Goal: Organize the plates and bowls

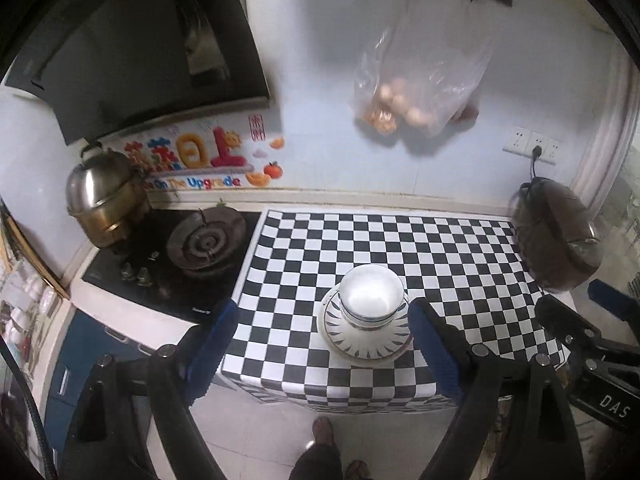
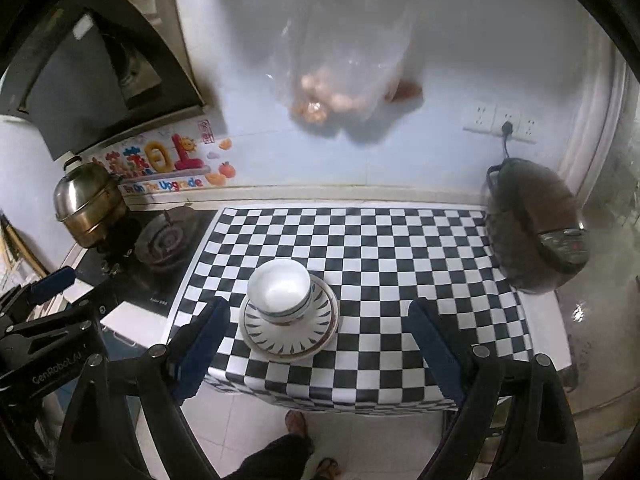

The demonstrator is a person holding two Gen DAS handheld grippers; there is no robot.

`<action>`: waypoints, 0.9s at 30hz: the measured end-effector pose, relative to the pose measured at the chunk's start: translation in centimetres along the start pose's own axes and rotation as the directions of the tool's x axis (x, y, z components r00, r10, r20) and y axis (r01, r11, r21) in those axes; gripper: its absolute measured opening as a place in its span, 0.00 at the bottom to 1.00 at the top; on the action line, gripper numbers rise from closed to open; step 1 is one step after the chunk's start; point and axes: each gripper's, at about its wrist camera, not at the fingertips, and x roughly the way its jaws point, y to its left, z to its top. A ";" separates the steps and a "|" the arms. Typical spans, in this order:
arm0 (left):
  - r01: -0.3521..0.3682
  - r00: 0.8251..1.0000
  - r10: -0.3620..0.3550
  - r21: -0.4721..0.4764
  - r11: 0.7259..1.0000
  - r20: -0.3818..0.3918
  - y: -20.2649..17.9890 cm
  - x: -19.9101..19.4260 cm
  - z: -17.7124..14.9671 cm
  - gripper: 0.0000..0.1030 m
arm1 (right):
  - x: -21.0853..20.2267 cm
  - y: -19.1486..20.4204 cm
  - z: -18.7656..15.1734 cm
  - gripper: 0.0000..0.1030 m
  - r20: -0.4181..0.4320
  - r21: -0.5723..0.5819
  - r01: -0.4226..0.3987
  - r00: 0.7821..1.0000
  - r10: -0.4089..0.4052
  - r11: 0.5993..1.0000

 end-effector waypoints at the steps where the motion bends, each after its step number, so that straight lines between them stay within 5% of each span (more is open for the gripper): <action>1: -0.003 1.000 0.003 0.001 1.000 0.006 -0.1 -0.7 -0.2 0.84 | -1.1 0.1 -0.3 0.90 0.011 -0.008 0.006 1.000 -0.006 1.000; 14: 0.026 0.998 -0.027 0.018 0.999 0.062 0.2 -7.0 -2.8 0.84 | -9.5 0.8 -4.0 0.90 0.064 0.001 0.074 0.995 -0.074 0.997; 27: 0.035 0.997 -0.037 0.035 0.999 0.074 1.0 -8.5 -4.3 0.84 | -11.0 1.8 -5.5 0.90 0.071 0.026 0.096 0.993 -0.098 0.995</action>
